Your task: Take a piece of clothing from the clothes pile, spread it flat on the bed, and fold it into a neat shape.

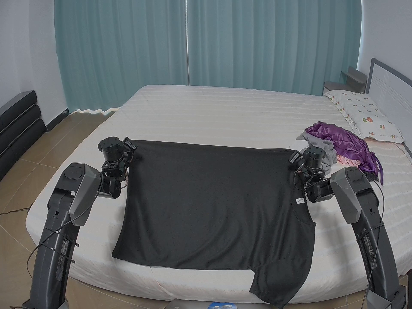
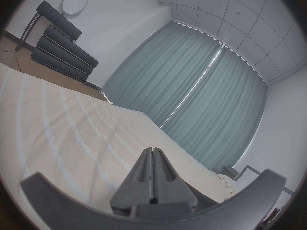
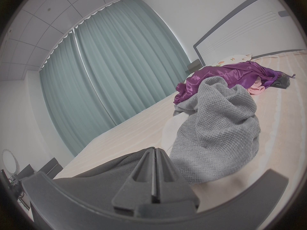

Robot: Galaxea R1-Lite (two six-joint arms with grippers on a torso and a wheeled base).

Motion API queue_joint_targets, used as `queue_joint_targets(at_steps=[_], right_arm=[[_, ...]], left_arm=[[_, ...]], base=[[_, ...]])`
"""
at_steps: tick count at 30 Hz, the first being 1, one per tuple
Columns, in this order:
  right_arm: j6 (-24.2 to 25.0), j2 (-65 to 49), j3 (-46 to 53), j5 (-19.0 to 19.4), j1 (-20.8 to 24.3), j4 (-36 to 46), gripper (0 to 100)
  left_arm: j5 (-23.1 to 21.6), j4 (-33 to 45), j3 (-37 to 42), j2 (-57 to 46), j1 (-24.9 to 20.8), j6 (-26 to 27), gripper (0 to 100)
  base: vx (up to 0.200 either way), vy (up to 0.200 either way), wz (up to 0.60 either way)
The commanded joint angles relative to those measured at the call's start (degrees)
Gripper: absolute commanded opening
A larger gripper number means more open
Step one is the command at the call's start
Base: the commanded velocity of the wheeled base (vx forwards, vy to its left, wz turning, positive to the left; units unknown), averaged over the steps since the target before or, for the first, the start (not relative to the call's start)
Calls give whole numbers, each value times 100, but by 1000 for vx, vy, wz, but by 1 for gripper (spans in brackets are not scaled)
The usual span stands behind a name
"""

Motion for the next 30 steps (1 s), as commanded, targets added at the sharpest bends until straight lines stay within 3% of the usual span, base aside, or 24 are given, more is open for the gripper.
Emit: queue_joint_targets(at_steps=[1, 13, 14, 15, 26, 30], right_arm=[[-36, 12, 1, 1, 0, -14, 0], [-150, 284, 1, 1, 44, -5, 0], [-150, 293, 1, 1, 44, -5, 0], [-159, 320, 1, 10, 79, -5, 100], [-115, -67, 35, -7, -36, -5, 100], [-1, -471, 562, 10, -141, -23, 100]], left_arm=[[-10, 26, 1, 84, 1, 13, 0], [-159, 52, 1, 356, 1, 215, 0], [-159, 52, 1, 356, 1, 215, 100], [-168, 87, 1, 400, -7, 268, 100], [-107, 87, 1, 462, 1, 426, 100], [-124, 149, 8, 435, 1, 391, 100]], base=[[0, 0, 0], [0, 0, 0], [0, 0, 0], [0, 0, 0], [0, 0, 0], [0, 0, 0]])
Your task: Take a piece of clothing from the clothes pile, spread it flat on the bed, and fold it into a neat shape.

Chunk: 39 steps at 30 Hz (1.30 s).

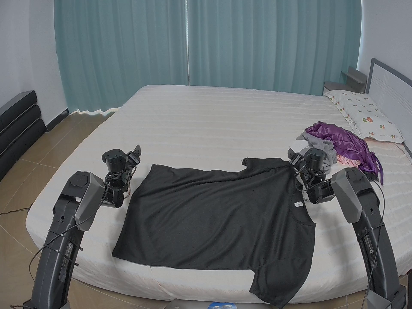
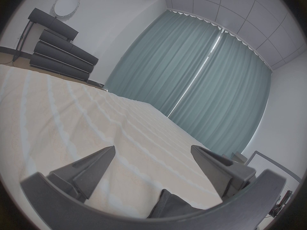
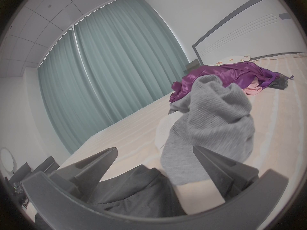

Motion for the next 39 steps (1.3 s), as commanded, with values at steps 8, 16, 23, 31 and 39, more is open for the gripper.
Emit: queue_joint_targets(at_steps=[8, 16, 23, 31, 39], right_arm=[[508, -1307, 2072, 69, -187, -554, 100], [1695, -3153, 6194, 1097, -178, -1750, 100], [2117, -3601, 8804, 1730, -442, -3481, 100], [2750, -3012, 9595, 2020, -644, -4237, 100], [3172, -3267, 9762, 2240, -600, -4237, 100]], left_arm=[[-34, 354, 8, -79, -60, -356, 100], [-860, 1541, 8, -703, -183, -602, 100], [-1563, 1875, 8, -694, -254, -901, 100], [-1958, 2033, 1, -659, -552, -910, 100], [-1941, 1831, 1, -386, -763, -831, 100]], base=[[0, 0, 0], [0, 0, 0], [0, 0, 0], [0, 0, 0], [0, 0, 0]])
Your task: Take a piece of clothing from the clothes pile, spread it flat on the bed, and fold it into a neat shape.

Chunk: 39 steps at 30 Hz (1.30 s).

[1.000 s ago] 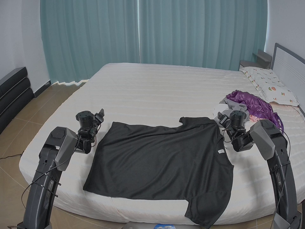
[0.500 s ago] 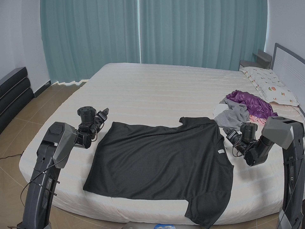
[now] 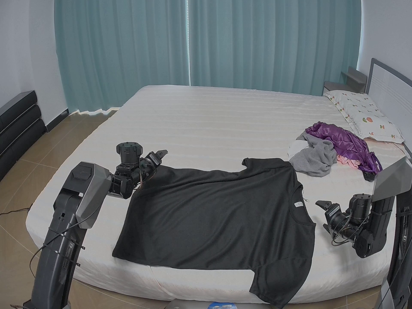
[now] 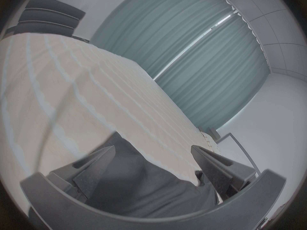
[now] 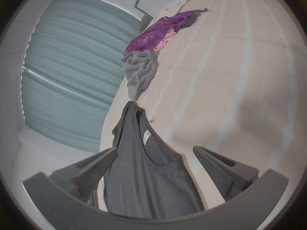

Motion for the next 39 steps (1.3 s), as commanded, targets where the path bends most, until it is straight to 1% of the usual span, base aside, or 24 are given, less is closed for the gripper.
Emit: queue_joint_targets(at_steps=[1, 6, 8, 11, 12, 14, 16, 18, 19, 20, 21, 34, 35, 39], right_arm=[[167, -258, 514, 193, -80, -190, 100], [158, -250, 550, 167, -62, -190, 100], [158, -258, 558, 167, -62, -190, 100], [158, -250, 567, 167, -62, -190, 100], [149, -241, 585, 158, -54, -190, 100], [149, -241, 602, 158, -54, -190, 100], [149, -250, 602, 158, -54, -190, 100], [149, -250, 611, 149, -54, -190, 100], [149, -250, 611, 149, -54, -190, 100], [149, -250, 629, 140, -54, -190, 100], [149, -250, 638, 149, -54, -190, 100], [158, -267, 638, 140, -54, -190, 100], [167, -267, 638, 140, -54, -190, 100], [167, -267, 638, 149, -54, -190, 100]], left_arm=[[-105, -80, -1, 160, -228, 28, 100], [-8, -133, -1, 177, -175, 72, 100], [168, -194, -1, 177, -79, 81, 100], [211, -273, -1, 177, -44, 89, 100], [370, -335, -1, 186, -26, 107, 100], [458, -370, -1, 195, -26, 142, 100], [466, -352, -1, 274, -17, 353, 100], [519, -370, -1, 397, -26, 740, 100], [519, -370, -1, 397, -26, 740, 100], [616, -370, -1, 468, -35, 1056, 100], [651, -370, -1, 494, -44, 1170, 100], [642, -308, -1, 555, -52, 1232, 100], [651, -308, -1, 555, -52, 1241, 0], [686, -361, -1, 555, -17, 1241, 0]], base=[[0, 0, 0], [0, 0, 0], [0, 0, 0], [0, 0, 0], [0, 0, 0], [0, 0, 0], [0, 0, 0], [0, 0, 0], [0, 0, 0], [0, 0, 0], [0, 0, 0], [0, 0, 0], [0, 0, 0], [0, 0, 0]])
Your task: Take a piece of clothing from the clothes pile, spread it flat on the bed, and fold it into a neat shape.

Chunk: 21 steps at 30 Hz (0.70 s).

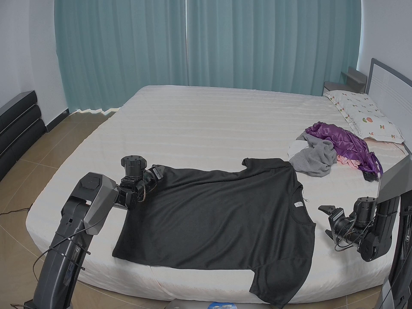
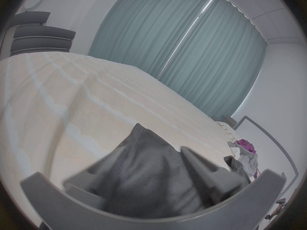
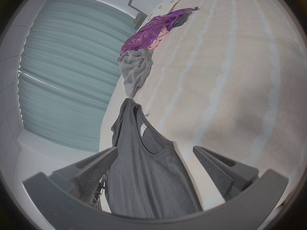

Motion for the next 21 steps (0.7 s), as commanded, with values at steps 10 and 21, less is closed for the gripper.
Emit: queue_joint_targets(at_steps=[10, 21], right_arm=[[7, 12, -1, 6, -9, -102, 100], [7, 12, -1, -2, -9, -102, 100]], left_arm=[[247, -84, 1, -10, 209, -9, 0], [247, -189, 1, -36, 270, -62, 0]], base=[[0, 0, 0], [0, 0, 0]])
